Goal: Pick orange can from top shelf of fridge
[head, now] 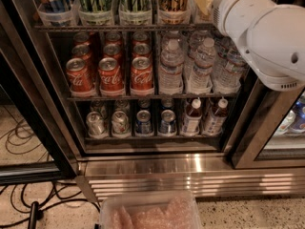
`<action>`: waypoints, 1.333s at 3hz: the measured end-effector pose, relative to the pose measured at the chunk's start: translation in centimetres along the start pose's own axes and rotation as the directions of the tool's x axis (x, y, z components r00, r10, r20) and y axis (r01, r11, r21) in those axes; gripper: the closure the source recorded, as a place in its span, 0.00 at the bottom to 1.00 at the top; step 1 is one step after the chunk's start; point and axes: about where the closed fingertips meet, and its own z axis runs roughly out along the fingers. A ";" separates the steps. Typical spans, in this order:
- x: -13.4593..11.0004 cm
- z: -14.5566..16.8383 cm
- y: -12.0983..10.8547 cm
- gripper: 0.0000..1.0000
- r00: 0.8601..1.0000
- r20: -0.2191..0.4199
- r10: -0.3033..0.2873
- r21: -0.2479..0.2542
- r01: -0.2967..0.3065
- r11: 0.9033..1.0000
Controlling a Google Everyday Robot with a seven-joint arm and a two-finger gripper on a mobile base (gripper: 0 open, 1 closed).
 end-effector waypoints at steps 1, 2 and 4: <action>-2.9 -0.8 -0.1 1.00 0.997 0.055 0.058 -0.003 -0.058 0.998; -5.5 -2.0 -0.5 1.00 0.989 0.110 0.100 -0.002 -0.100 0.995; -6.7 -8.8 -3.9 1.00 0.987 0.048 0.156 0.019 -0.157 0.987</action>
Offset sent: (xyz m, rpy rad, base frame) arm -0.0521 -0.0141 0.0591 0.1822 -0.1448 0.0485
